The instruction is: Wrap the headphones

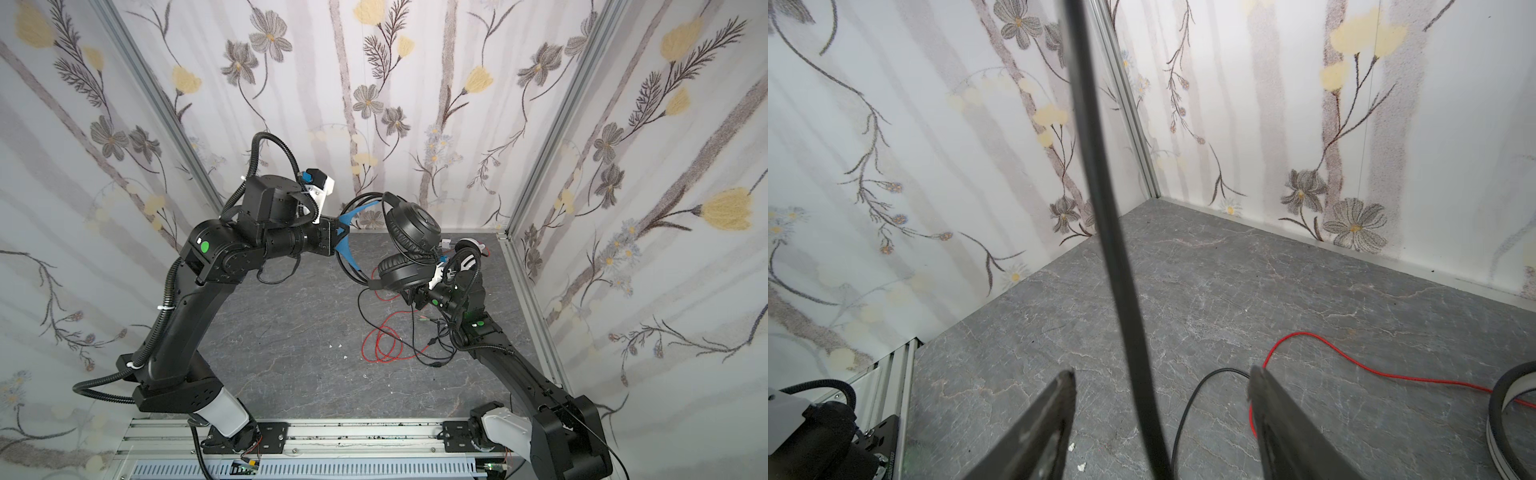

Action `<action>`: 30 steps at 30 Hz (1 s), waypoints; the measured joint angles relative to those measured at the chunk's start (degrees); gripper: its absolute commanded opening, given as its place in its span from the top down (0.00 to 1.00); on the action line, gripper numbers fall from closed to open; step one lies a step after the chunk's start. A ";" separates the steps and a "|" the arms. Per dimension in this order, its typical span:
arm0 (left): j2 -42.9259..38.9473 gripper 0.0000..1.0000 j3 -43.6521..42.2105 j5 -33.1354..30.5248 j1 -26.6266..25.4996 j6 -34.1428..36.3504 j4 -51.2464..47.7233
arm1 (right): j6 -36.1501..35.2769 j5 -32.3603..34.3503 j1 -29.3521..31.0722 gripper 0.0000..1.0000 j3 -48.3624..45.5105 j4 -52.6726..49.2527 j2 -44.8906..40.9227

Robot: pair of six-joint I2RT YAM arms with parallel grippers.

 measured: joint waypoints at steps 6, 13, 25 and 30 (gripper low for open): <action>-1.73 1.00 -0.66 -0.28 0.17 -0.24 0.72 | -0.13 1.01 0.17 0.54 -1.07 -0.04 -0.37; -3.17 1.00 -1.25 -0.33 0.74 -0.24 2.82 | -0.76 1.07 0.48 0.66 -1.60 -0.04 -0.52; -4.87 1.00 -3.50 -1.51 2.49 -3.30 7.82 | -3.56 3.98 2.60 1.00 -0.68 -3.45 -0.61; -5.09 1.00 -7.15 -3.93 3.10 -5.84 12.66 | -7.19 8.24 4.46 1.00 0.42 -7.80 -2.58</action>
